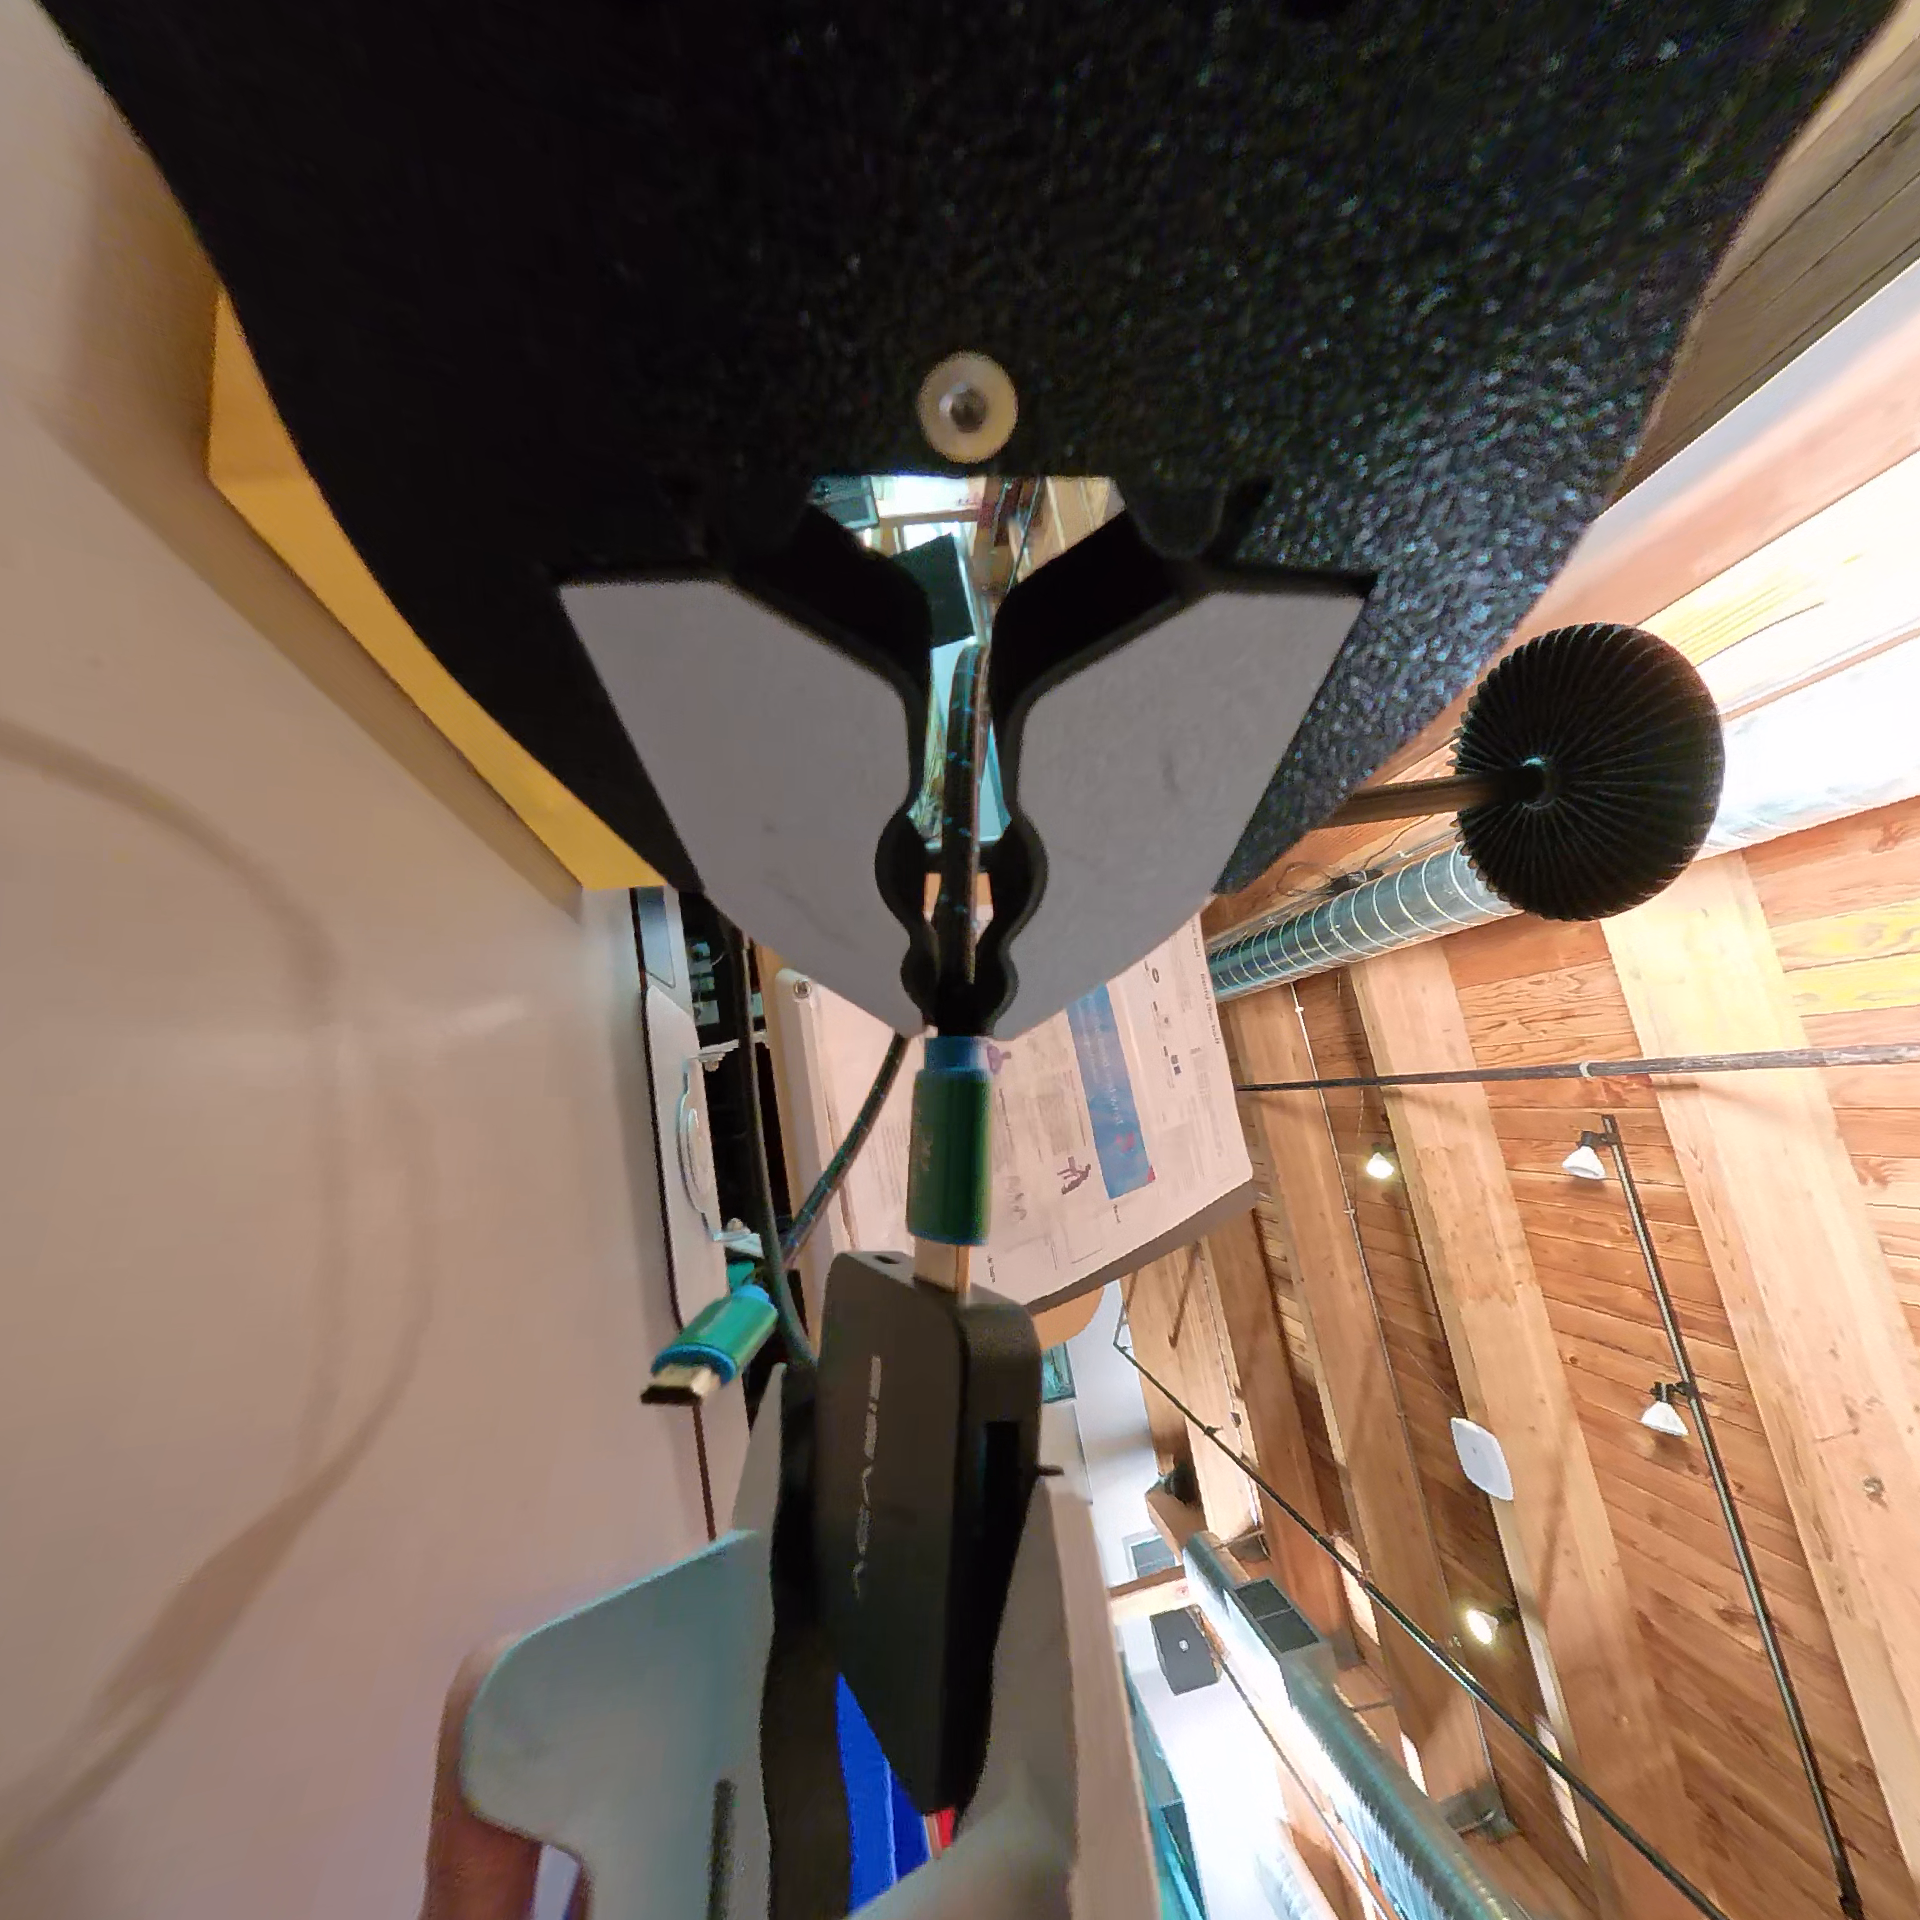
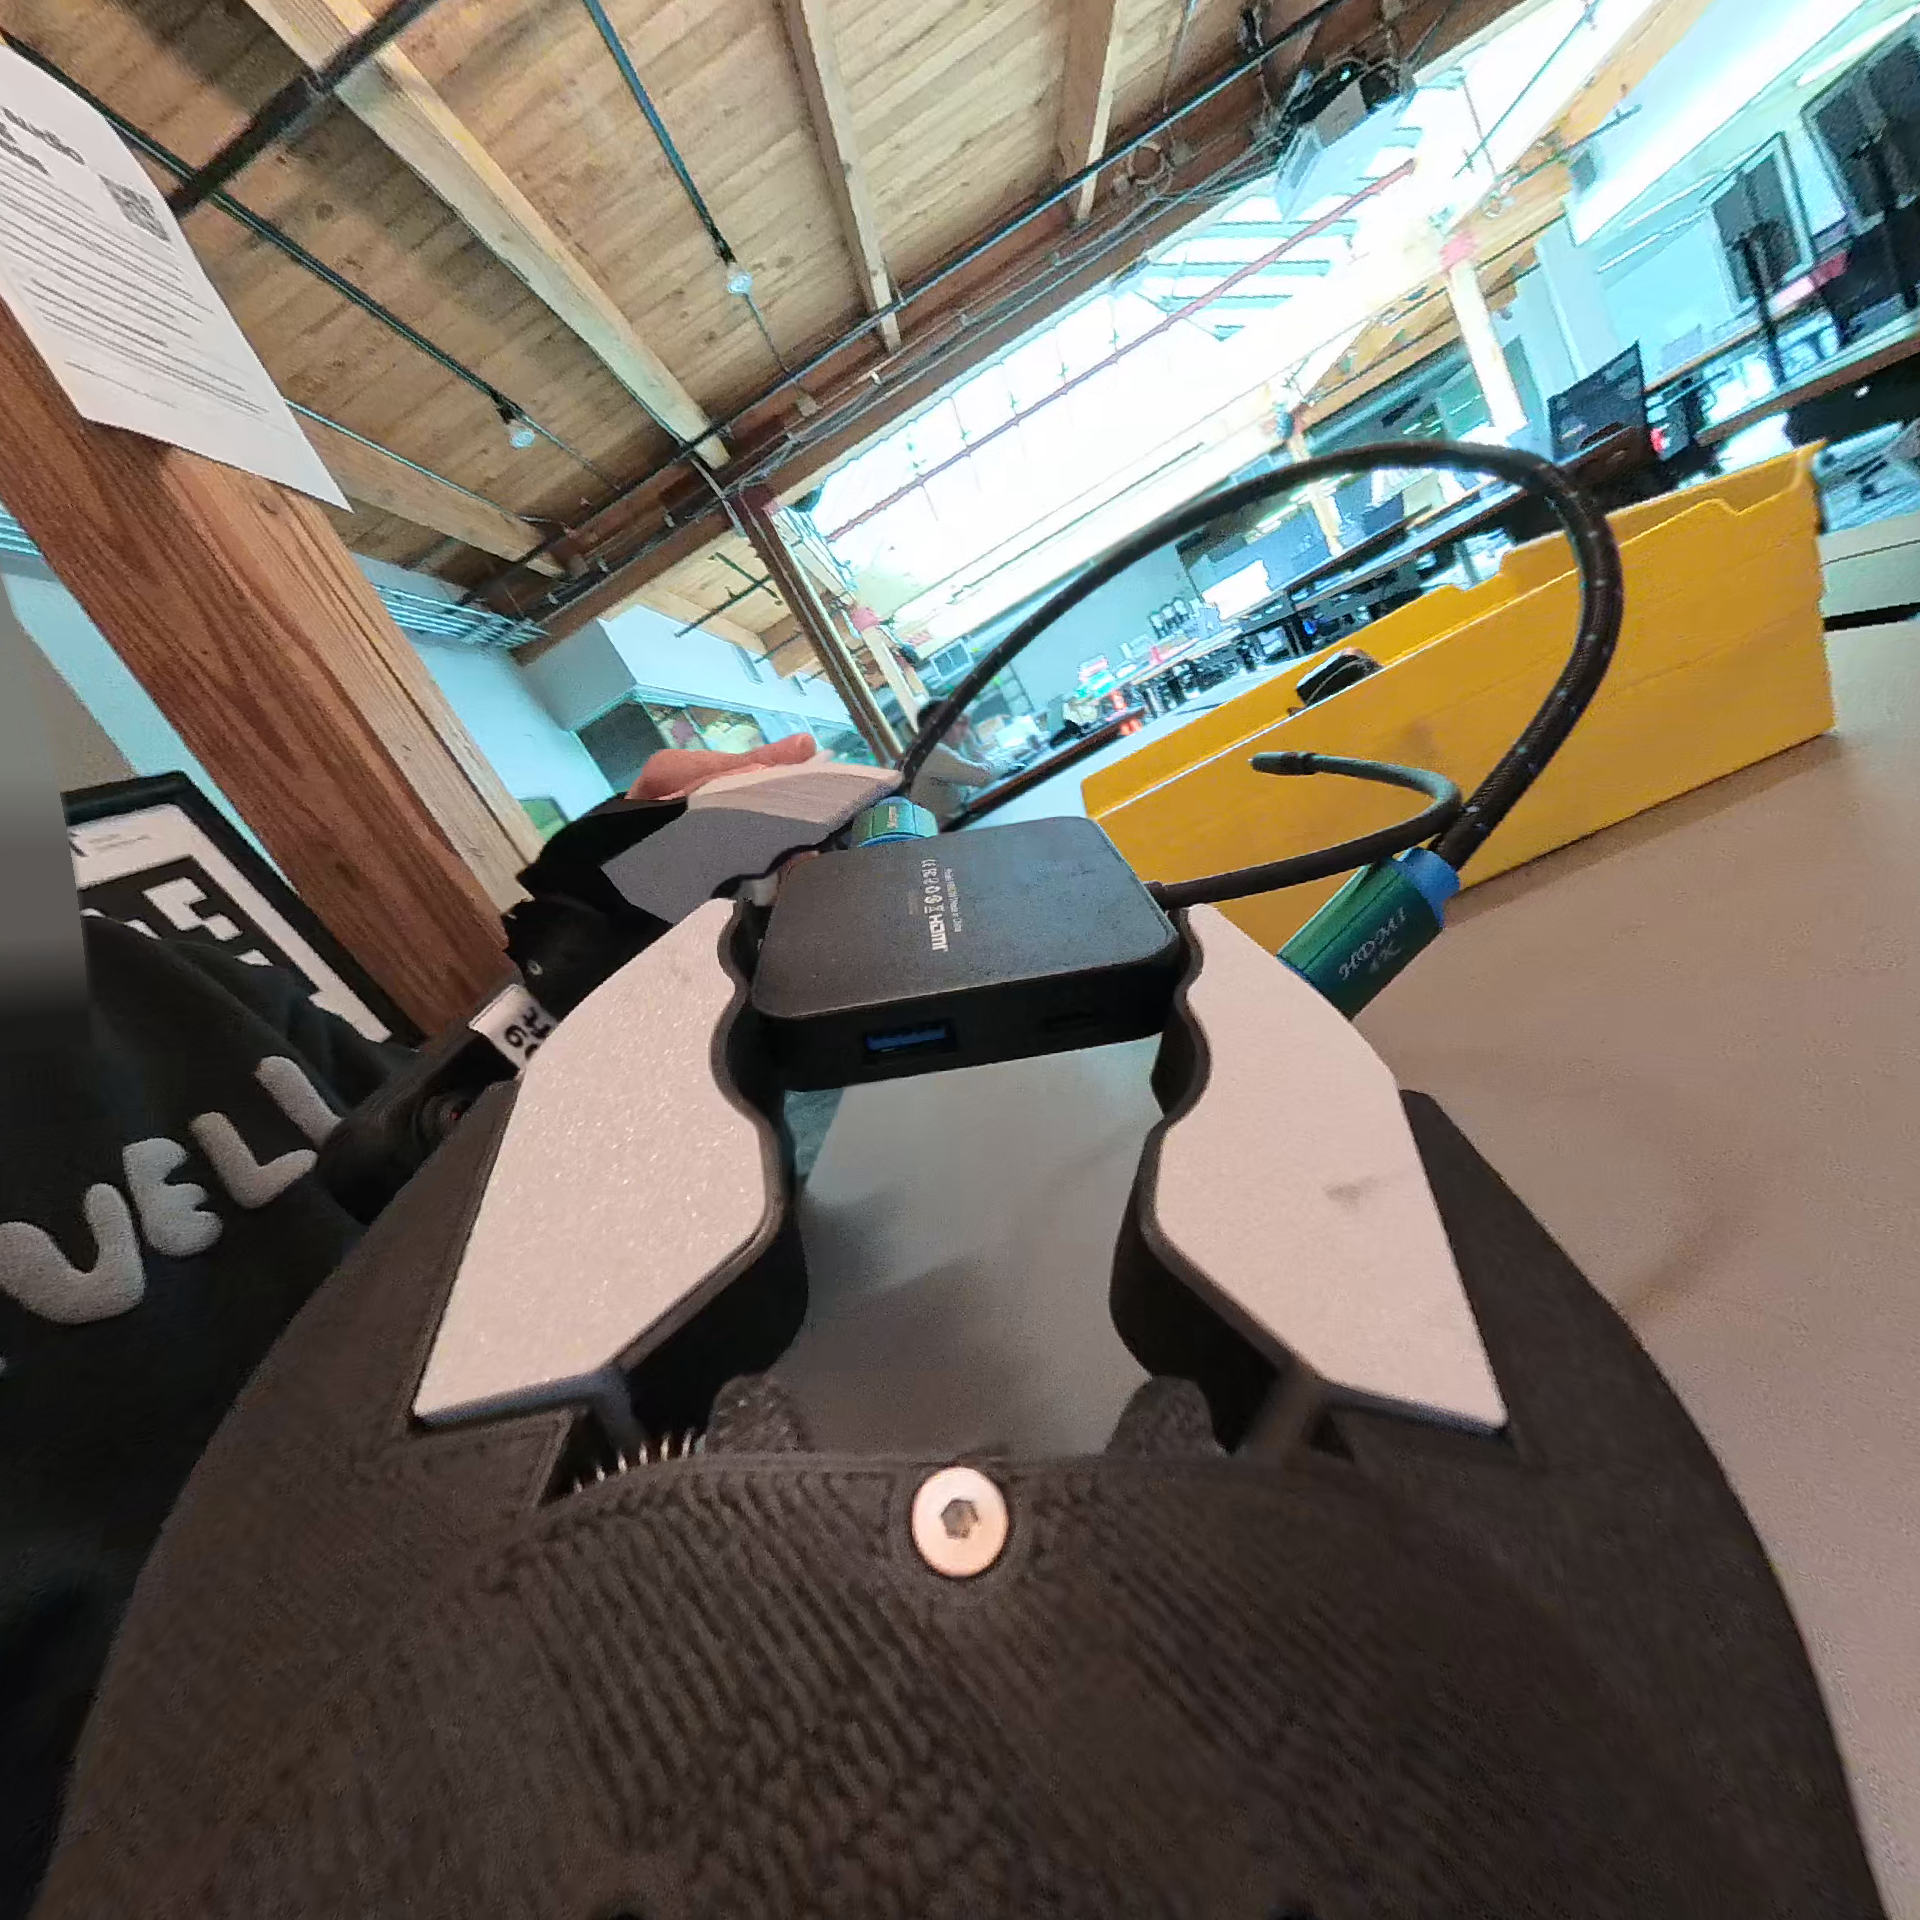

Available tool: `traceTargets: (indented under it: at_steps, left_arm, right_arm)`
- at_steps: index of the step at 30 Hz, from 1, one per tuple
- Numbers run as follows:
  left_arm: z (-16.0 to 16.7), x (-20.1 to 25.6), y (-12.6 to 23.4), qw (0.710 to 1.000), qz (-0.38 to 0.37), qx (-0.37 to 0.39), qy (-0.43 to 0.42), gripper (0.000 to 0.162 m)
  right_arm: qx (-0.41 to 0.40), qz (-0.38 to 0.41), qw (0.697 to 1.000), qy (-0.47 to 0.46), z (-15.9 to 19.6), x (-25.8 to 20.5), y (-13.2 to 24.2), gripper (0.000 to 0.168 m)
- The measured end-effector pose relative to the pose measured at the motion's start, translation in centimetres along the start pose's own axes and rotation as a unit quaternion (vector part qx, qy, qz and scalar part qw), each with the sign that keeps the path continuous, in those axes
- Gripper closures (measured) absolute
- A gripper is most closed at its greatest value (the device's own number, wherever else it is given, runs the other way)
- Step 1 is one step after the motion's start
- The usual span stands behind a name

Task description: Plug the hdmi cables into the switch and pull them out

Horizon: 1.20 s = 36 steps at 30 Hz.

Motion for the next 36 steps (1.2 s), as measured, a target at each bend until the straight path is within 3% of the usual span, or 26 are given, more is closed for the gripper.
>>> traceTargets:
  at_steps: [6,9,23,36]
  left_arm:
    - [-0.9,-0.2,0.3,0.999,0.008,0.033,0.042,0.156]
    - [-0.2,-0.7,0.2,1.000,-0.008,0.016,0.025,0.156]
    - [-0.1,-1.6,0.3,0.999,-0.044,0.006,0.019,0.156]
    - [-0.3,-1.4,0.1,0.997,-0.077,0.000,-0.030,0.156]
  right_arm:
    - [0.041,-0.023,0.999,-0.013,-1.3,-0.5,0.3,0.093]
    - [0.015,-0.023,1.000,0.014,-0.6,-0.8,-0.2,0.094]
    - [0.042,-0.054,0.998,-0.003,-1.3,-1.5,-0.1,0.093]
    - [0.025,-0.017,0.999,-0.034,-0.6,-0.2,-0.2,0.094]
Point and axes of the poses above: each gripper's, where its closed fingertips meet, y back along the fingers, z out of its underside, x = y × z across the jaws, the point moved 1 cm from there along y, back along the fingers, and after that the axes turned 15 degrees about y, right-handed, at the moved point
